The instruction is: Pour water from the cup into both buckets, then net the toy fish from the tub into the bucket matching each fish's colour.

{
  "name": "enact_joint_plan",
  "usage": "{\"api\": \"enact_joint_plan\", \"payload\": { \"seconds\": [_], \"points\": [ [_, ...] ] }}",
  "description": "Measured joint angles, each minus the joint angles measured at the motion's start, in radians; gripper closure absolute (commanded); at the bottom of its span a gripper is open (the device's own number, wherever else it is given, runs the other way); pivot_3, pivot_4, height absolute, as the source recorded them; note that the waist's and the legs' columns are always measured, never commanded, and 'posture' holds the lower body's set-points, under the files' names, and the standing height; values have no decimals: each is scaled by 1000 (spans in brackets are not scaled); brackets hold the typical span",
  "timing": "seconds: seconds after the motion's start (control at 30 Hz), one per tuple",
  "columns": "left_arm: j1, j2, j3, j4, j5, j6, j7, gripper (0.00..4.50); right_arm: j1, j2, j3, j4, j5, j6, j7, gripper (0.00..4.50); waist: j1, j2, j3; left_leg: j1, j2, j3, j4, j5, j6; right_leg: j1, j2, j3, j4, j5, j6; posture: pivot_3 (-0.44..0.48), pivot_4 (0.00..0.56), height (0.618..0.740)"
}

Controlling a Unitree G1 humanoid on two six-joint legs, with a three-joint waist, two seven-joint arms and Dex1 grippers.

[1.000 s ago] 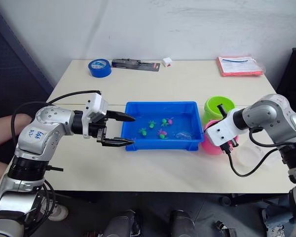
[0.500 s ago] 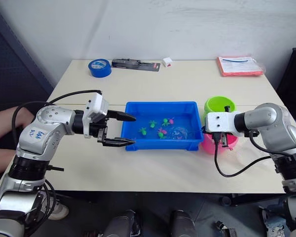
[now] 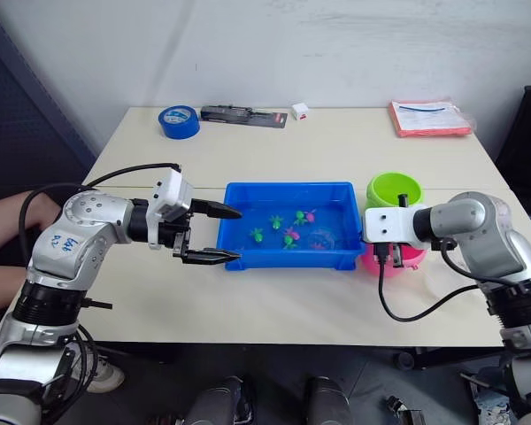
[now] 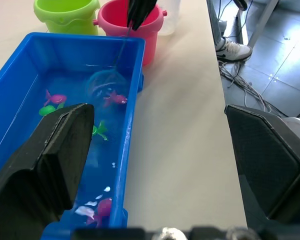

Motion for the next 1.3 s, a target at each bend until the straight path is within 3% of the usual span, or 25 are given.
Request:
{"api": "enact_joint_plan", "payload": {
  "seconds": [0.2,0.4,0.67,0.83,0.97,1.1,1.2,1.3],
  "points": [
    [-2,-1,0,10,1,-10,1,0,34,10,-106,-114,169,375,0,3701,3,0,0,-1,0,-1,0,0,0,-1,0,0,0,-1,-2,0,150,740],
    [-18,-36,4,57,-17,-5,12,0,103,47,-253,-274,364,752,-99,3701,4,0,0,-2,0,-1,0,-1,1,-1,-1,0,0,-1,-2,0,150,740],
    [-106,-115,43,128,-72,22,52,0,309,114,-533,-478,498,958,-301,3701,26,0,0,-4,0,-1,0,-1,1,-2,-1,-1,-1,0,0,0,150,740],
    [-152,-165,40,166,-76,21,54,0,413,135,-794,-653,601,1074,-385,3701,31,-1,0,-6,0,-2,0,-1,1,-1,0,-2,-3,0,0,0,150,740],
    [-176,-197,7,194,-73,-6,21,0,551,136,-1001,-773,633,1120,-420,3701,32,-1,0,-6,-1,-2,0,-1,2,-1,0,-3,-5,0,0,0,150,740],
    [-204,-224,-26,247,-59,-45,-14,0,714,125,-1119,-848,620,1067,-414,3701,29,-4,1,-6,-1,-2,1,-1,2,-1,1,-3,-6,-1,-2,0,150,740],
    [-234,-244,-38,286,-49,-72,-31,0,815,130,-1159,-882,576,975,-420,3701,28,-4,1,-6,-1,-2,0,-1,2,-1,1,-3,-7,-1,-2,0,150,740],
    [-256,-264,-40,325,-41,-92,-47,0,968,129,-1096,-916,386,728,-453,3701,28,-4,1,-6,-1,-2,0,-1,2,-1,3,-4,-12,-3,0,0,150,740]
  ]
}}
